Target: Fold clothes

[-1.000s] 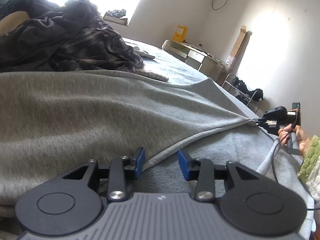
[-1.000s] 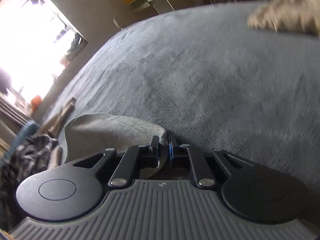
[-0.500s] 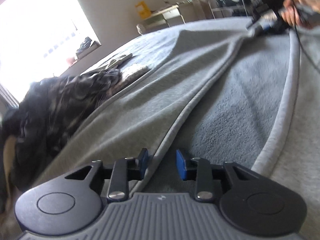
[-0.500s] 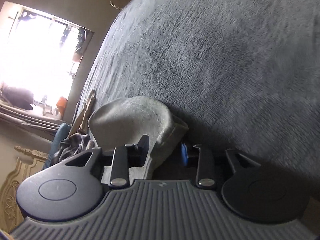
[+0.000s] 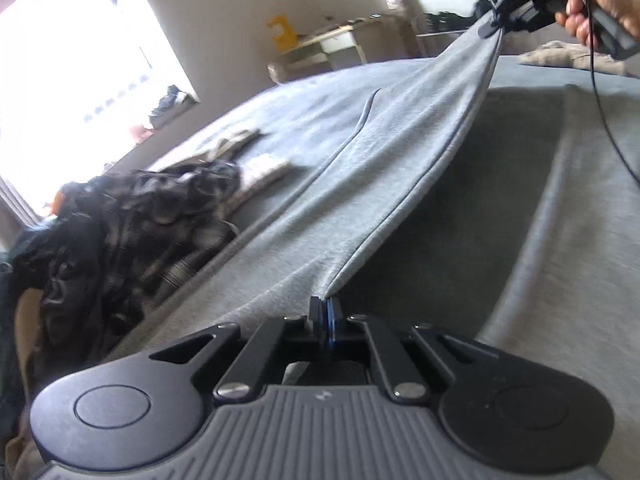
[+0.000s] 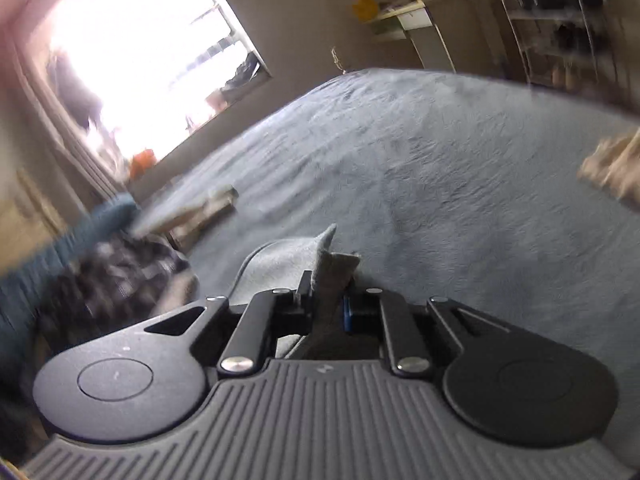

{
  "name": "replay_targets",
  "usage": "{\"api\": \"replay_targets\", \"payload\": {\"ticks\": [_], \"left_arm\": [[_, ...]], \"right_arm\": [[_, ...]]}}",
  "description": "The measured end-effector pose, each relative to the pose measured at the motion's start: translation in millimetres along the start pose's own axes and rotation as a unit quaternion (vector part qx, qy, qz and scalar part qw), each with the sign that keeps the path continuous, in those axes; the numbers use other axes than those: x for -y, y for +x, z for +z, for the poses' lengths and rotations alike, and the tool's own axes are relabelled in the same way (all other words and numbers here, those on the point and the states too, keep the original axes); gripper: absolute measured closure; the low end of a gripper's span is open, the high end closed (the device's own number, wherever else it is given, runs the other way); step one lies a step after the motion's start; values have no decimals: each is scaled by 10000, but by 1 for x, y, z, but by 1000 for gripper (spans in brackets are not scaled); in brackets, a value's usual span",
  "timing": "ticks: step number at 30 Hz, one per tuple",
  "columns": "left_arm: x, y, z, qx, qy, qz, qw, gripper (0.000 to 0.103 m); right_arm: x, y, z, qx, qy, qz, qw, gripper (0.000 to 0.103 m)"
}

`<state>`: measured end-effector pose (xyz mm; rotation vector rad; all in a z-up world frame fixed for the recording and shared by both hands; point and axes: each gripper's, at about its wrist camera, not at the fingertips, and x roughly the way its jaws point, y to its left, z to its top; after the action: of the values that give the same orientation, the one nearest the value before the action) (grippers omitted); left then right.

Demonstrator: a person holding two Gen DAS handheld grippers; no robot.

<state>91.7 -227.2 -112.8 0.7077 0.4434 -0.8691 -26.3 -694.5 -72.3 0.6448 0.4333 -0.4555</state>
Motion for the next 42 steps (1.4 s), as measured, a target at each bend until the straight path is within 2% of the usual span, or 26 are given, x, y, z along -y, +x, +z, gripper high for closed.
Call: {"api": "replay_targets", "payload": {"ticks": [3,5,7,9,10,14,15,19,23,26,29,32,34,37,42], "left_arm": [[1,15,-10,-322,-64,-249,9992,100],[-1,23,-13,-412,-206,-376,9982,99],[-7,22,-10,-438,-397,-503,9970,97],[-15,18,-10,-459,-562,-627,9954,94],[-17,14,-10,-429,-589,-668,9951,88],[-24,-2,-8,-157,-795,-878,9928,84],[-26,-3,-7,-70,-941,-972,9908,82],[-27,0,2,249,-1551,-1302,9790,75],[-18,30,9,180,-1830,-1217,9754,75],[-15,48,3,138,-2132,-1296,9683,72],[-17,53,-10,367,-2319,-1406,9618,70],[-19,53,-17,495,-2424,-1481,9575,70],[-22,54,-19,540,-2525,-1573,9532,68],[-26,56,-25,619,-2704,-1720,9452,68],[-31,57,-30,709,-2864,-1843,9375,68]], "right_arm": [[28,18,-24,-549,153,-255,9980,91],[50,32,-40,-953,500,-398,9934,91],[67,33,-50,-1117,905,-256,9893,90],[74,26,-43,-1173,1193,-169,9858,84],[75,20,-37,-1172,1282,-165,9847,82],[76,-7,-9,-738,1205,-167,9898,59],[76,-7,-3,-665,1224,-145,9901,57],[60,31,7,-903,1211,112,9885,54],[26,79,8,-1113,1217,656,9841,49],[5,110,16,-1152,1229,681,9834,46],[-2,132,28,-1081,1154,461,9863,40],[3,147,37,-1053,1329,204,9853,39],[-1,150,40,-953,1388,232,9855,39],[-24,157,44,-978,954,161,9905,39],[-49,190,51,-1282,507,-641,9884,36]]}}
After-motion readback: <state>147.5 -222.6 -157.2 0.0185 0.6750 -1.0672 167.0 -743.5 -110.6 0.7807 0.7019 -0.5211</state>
